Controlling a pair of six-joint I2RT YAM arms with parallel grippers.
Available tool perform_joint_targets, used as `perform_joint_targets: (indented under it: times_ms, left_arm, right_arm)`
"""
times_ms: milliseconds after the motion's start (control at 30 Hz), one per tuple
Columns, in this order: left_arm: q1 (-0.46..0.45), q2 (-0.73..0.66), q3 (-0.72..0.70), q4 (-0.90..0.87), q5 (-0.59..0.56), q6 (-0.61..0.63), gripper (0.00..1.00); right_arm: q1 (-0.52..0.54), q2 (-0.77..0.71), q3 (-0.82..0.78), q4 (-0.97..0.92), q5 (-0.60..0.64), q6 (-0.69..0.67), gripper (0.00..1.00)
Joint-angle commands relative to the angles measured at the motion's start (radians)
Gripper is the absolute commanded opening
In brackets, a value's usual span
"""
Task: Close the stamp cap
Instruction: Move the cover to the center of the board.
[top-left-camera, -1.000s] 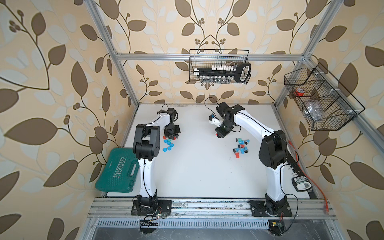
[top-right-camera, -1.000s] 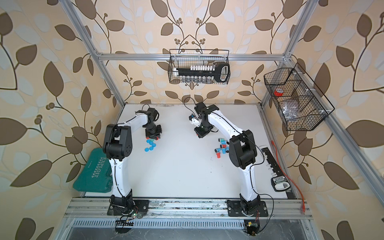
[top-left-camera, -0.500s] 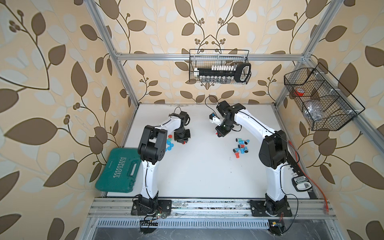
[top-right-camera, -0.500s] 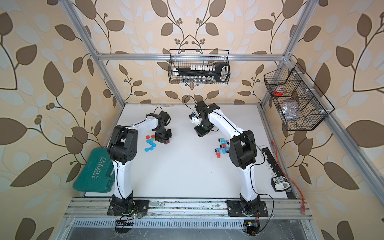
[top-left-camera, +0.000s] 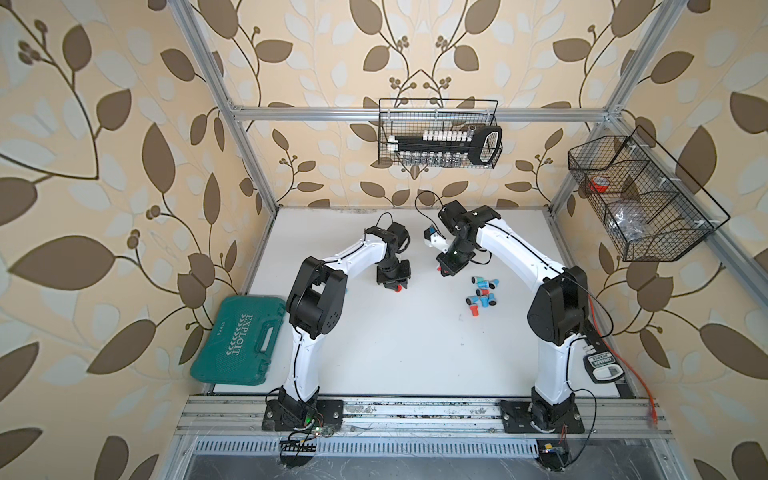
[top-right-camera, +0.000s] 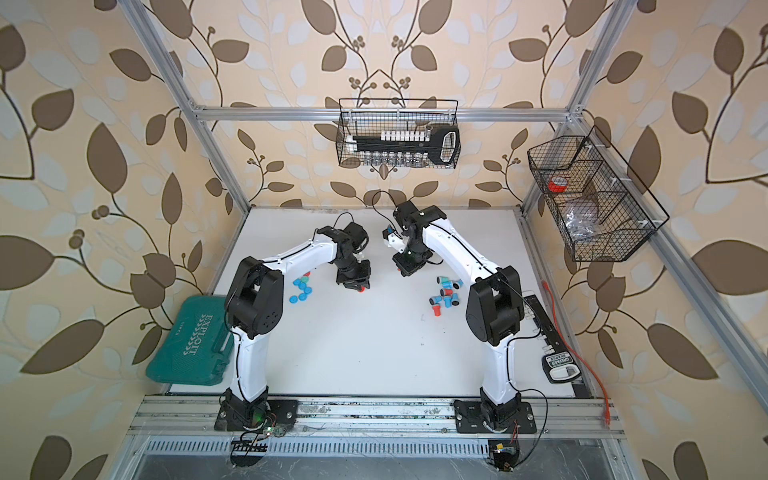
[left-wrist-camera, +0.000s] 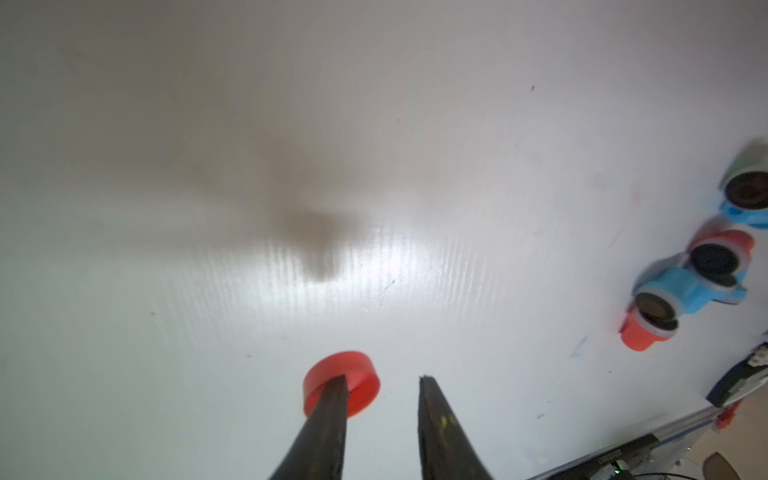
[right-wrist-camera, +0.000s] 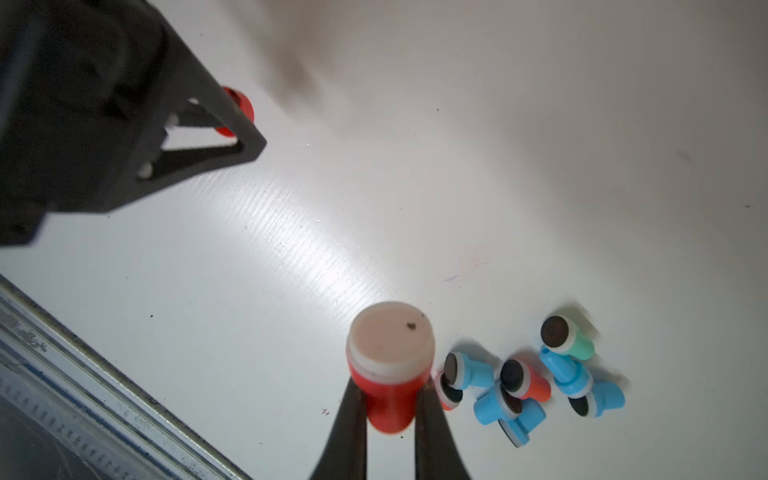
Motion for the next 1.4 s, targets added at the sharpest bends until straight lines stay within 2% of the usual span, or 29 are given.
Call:
perform_joint_targets:
  times_ms: [0, 300, 467, 633, 800, 1000, 1233, 1367]
  left_arm:
    - [0.042, -0.088, 0.028, -0.048, 0.011, 0.014, 0.32]
    - [0.035, -0.081, -0.096, 0.024, 0.048, 0.003, 0.28]
    - [-0.002, -0.026, -0.089, -0.001, 0.044, 0.021, 0.26]
    - [-0.002, -0.030, -0.075, 0.006, 0.044, 0.009, 0.26]
    - [0.043, -0.052, -0.025, -0.014, 0.054, 0.003, 0.26]
    - [0.183, -0.069, -0.071, -0.002, 0.026, 0.031, 0.25]
    - [0.200, 0.053, -0.025, 0.025, -0.007, 0.070, 0.25]
    - [0.185, 0.102, -0.008, 0.030, -0.021, 0.076, 0.24]
  right_arm:
    - [0.022, 0.002, -0.008, -0.092, -0.052, 0.049, 0.00]
    - [0.038, 0.034, 0.053, -0.148, -0.028, 0.083, 0.00]
    - [0.040, 0.046, 0.050, -0.161, -0.036, 0.087, 0.00]
    - [0.040, 0.048, 0.037, -0.156, -0.043, 0.083, 0.00]
    - [0.043, 0.093, 0.080, -0.172, -0.148, 0.132, 0.00]
    - [0.047, 0.230, 0.294, -0.235, -0.409, 0.317, 0.00]
    - [0.049, 0.320, 0.486, -0.260, -0.448, 0.444, 0.00]
    - [0.048, 0.320, 0.481, -0.272, -0.429, 0.449, 0.00]
